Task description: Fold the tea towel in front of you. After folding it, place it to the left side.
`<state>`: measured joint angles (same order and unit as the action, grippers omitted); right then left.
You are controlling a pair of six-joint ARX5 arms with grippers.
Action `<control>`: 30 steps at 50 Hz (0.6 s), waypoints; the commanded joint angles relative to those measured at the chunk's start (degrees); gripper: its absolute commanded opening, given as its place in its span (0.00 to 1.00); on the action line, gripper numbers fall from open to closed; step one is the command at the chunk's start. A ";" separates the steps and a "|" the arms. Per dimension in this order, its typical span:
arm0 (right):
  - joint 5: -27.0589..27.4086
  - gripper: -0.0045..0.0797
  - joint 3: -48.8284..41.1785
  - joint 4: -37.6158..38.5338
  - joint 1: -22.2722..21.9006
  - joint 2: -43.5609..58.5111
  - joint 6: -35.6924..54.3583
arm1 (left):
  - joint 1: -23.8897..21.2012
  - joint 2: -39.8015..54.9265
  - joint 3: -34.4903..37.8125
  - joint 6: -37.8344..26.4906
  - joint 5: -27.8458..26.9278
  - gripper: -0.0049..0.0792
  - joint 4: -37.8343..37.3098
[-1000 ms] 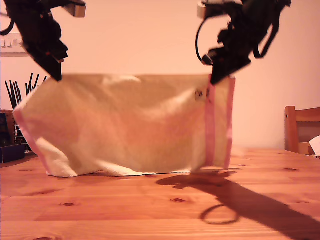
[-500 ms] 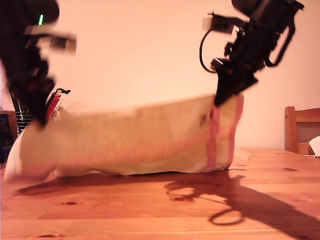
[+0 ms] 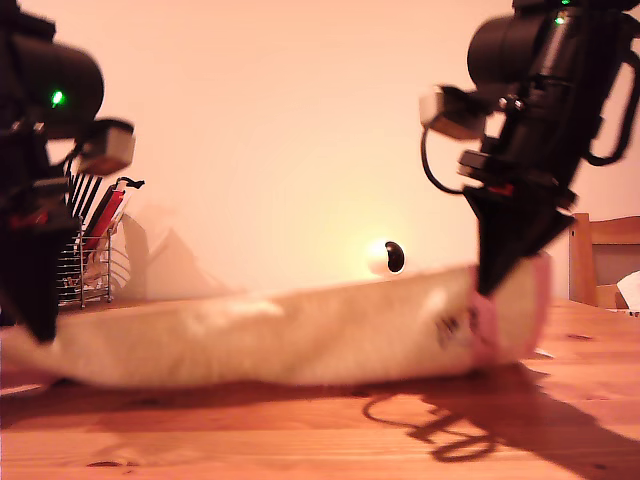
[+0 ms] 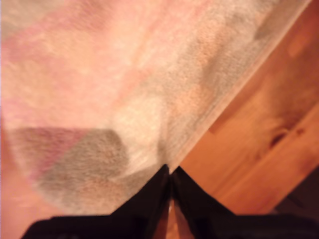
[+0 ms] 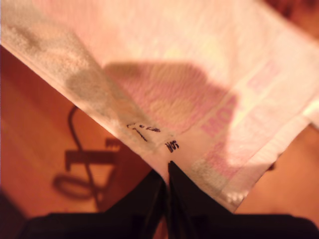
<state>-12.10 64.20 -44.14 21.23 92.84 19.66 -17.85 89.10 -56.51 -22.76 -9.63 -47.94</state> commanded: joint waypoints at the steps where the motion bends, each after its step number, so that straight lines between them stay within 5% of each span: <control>1: 0.00 0.04 -1.81 -1.57 0.46 -0.13 -0.20 | 0.04 0.92 2.51 0.31 -0.72 0.03 -0.09; 18: -0.98 0.06 -2.16 -10.78 0.50 -0.13 -1.57 | -0.31 0.92 4.24 1.81 -7.82 0.06 -2.12; 30: -2.56 0.33 -2.16 -14.82 0.50 -0.13 -1.73 | -0.68 0.92 4.24 1.79 -11.30 0.37 -4.79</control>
<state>-14.33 63.09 -58.48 21.85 92.84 18.00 -18.28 89.10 -52.86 -21.15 -20.16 -52.56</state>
